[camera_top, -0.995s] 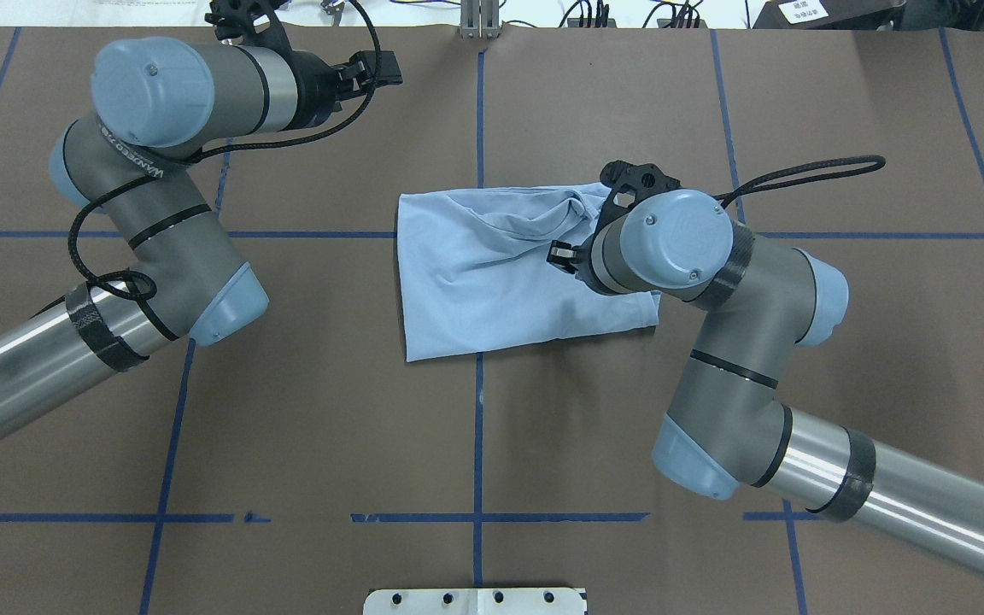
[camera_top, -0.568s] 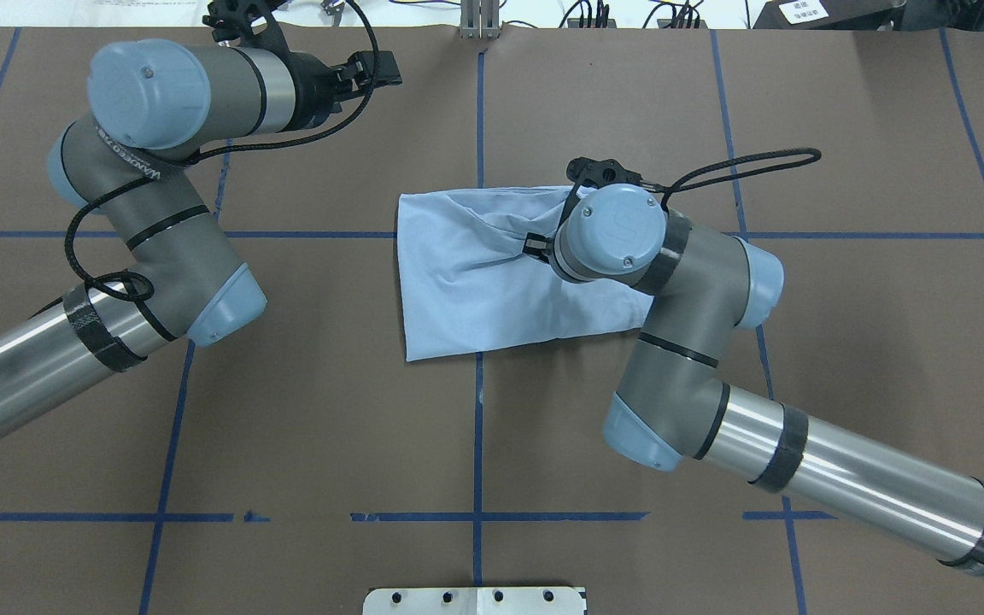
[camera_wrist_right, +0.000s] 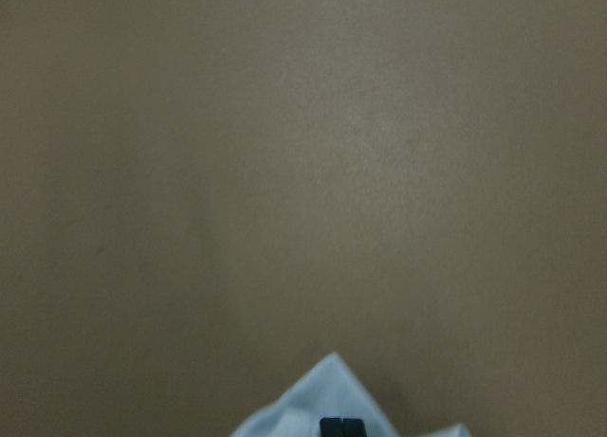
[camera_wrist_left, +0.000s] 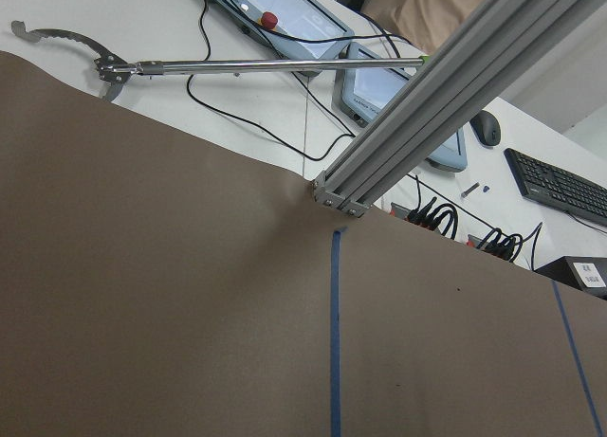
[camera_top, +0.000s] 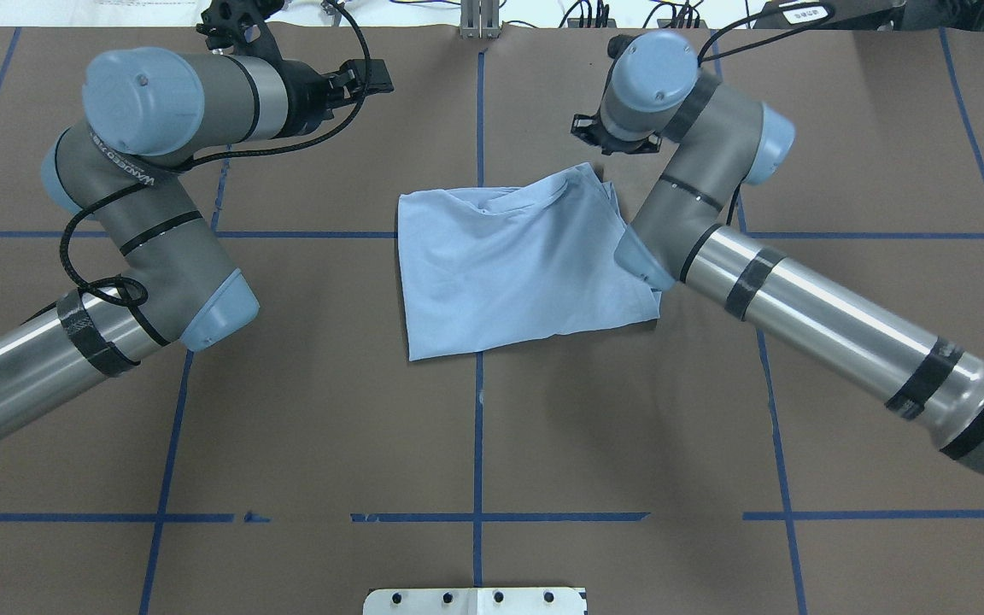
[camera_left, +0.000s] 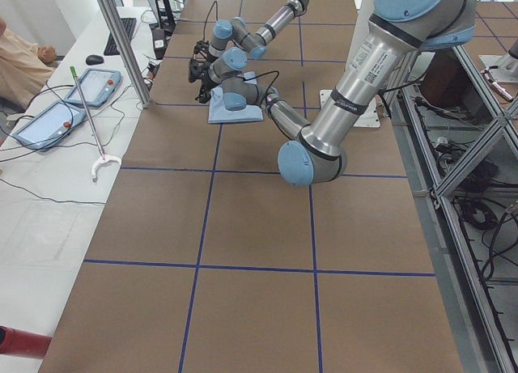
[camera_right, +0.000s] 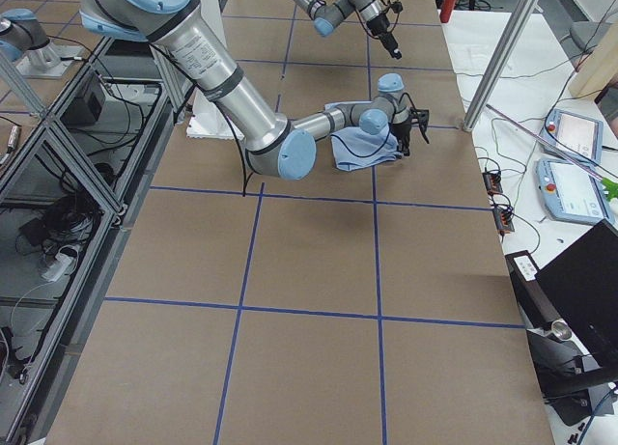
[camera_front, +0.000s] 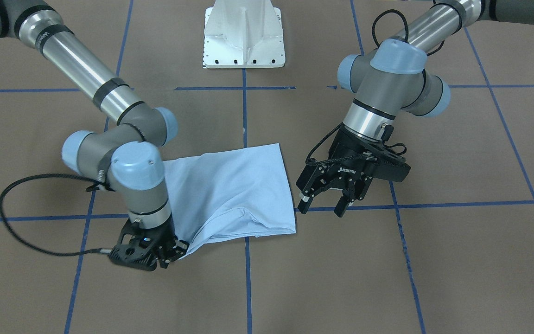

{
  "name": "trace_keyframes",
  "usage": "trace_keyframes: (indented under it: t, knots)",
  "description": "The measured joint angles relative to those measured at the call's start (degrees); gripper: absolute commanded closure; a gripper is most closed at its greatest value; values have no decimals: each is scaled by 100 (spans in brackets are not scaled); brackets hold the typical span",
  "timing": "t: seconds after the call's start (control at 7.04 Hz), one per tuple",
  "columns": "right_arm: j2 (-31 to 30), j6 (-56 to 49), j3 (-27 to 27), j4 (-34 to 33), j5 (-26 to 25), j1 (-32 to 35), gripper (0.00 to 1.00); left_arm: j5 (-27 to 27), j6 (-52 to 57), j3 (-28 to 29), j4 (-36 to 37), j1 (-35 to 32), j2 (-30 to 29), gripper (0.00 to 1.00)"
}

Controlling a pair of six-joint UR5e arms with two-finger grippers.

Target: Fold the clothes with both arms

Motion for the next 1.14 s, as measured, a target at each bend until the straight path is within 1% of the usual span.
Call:
trace_keyframes:
  t: [0.14, 0.28, 0.57, 0.71, 0.85, 0.99, 1.14]
  knots:
    - [-15, -262, -56, 79, 306, 294, 100, -2, 12, -21, -2, 0, 53, 0]
    - [-172, -382, 152, 57, 536, 450, 100, -7, 45, -32, 6, 0, 92, 0]
    - [-968, -809, 1133, -164, 1190, 893, 100, -63, 539, -215, 52, -67, 369, 0]
    - [-1477, -1310, 1582, -216, 1543, 1241, 100, -203, 968, -369, 74, -177, 644, 0]
    - [-2059, -2009, 1949, -236, 1981, 1716, 100, -467, 1532, -618, 88, -420, 1067, 0]
    - [-2579, -2815, 2126, -242, 2392, 2219, 100, -825, 2198, -972, 99, -786, 1633, 0]
    - [-3059, -3623, 2192, -246, 2704, 2703, 100, -1386, 3028, -1351, 107, -1308, 2319, 0]
